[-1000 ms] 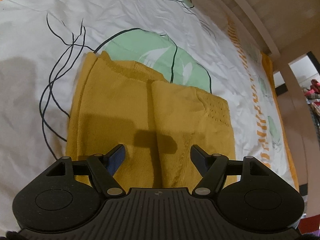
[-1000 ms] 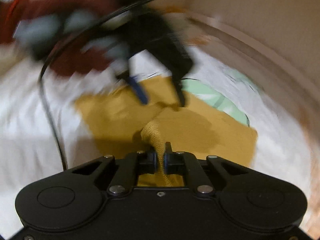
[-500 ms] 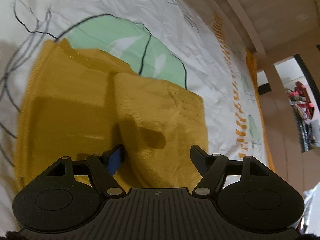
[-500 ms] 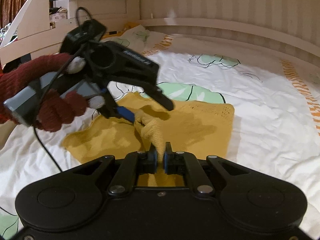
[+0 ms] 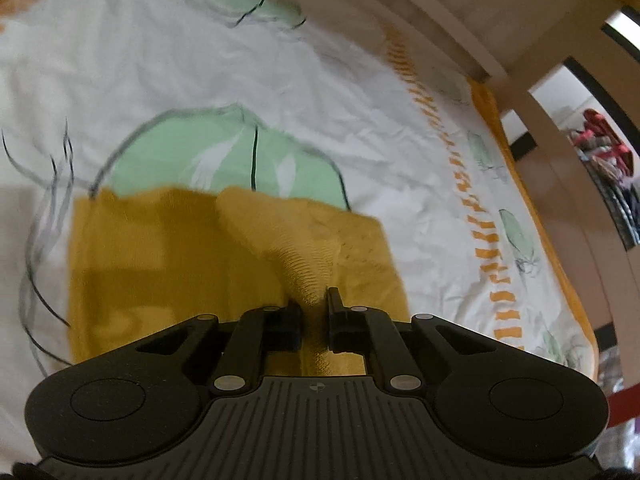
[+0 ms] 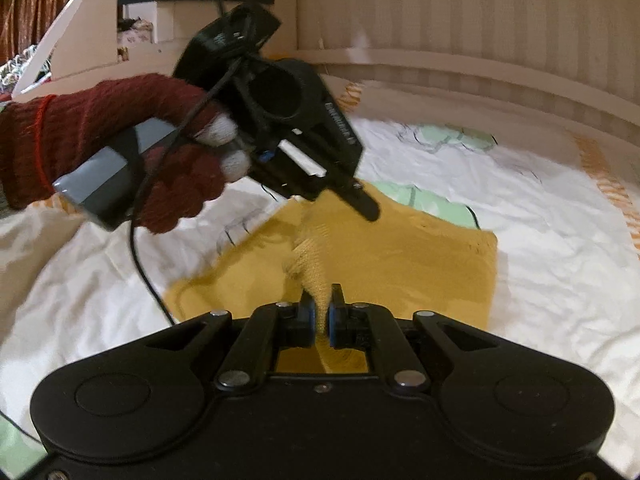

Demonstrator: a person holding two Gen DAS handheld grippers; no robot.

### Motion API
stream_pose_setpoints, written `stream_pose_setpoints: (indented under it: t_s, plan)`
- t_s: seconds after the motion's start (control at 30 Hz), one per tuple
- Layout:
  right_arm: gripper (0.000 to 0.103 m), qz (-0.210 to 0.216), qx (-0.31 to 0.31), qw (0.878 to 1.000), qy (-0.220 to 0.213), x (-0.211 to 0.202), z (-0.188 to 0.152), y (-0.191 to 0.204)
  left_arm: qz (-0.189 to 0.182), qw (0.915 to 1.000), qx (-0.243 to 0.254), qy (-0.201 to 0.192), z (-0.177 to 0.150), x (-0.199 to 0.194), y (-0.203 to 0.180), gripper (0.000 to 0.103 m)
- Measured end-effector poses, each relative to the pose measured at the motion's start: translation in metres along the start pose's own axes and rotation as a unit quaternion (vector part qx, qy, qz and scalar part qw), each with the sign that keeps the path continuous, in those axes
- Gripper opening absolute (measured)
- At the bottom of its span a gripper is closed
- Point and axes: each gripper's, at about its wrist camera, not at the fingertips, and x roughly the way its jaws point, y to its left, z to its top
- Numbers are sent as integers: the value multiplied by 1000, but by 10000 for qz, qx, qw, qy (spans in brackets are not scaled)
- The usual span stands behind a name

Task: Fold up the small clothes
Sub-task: 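Grasp the sweater's folded end with the right gripper and lift it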

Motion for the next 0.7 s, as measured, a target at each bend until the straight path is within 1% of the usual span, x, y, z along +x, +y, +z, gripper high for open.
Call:
stream_pose_setpoints:
  t_s: [0.1,0.27,0.4,0.5,0.57,0.6,0.7]
  plan:
    - [11,148,19,9999,-55,12,10,11,68,9998,194,-17,8,-15,4,10]
    - [11,447,12,9990,21,41,18,32,486,9980,408,46,12,-21,31,10]
    - [11,605,-21,9978,266,65,15,47,688,9972,246,169,8,-13,62,10]
    - [11,656,-49,9964,532,82,10,53,591,9979,102,236,1,-5,79,11]
    - [17,670,-37,9956,646,88,6,54,543,9983,-29,231,0,-4,88,12]
    - [23,723,-38,9949,706,90,4,54,551,9982,-103,198,0,-3,90,15]
    - [25,872,-71,9931,777,88,1,55,662,9973,-314,-11,0,-8,99,16]
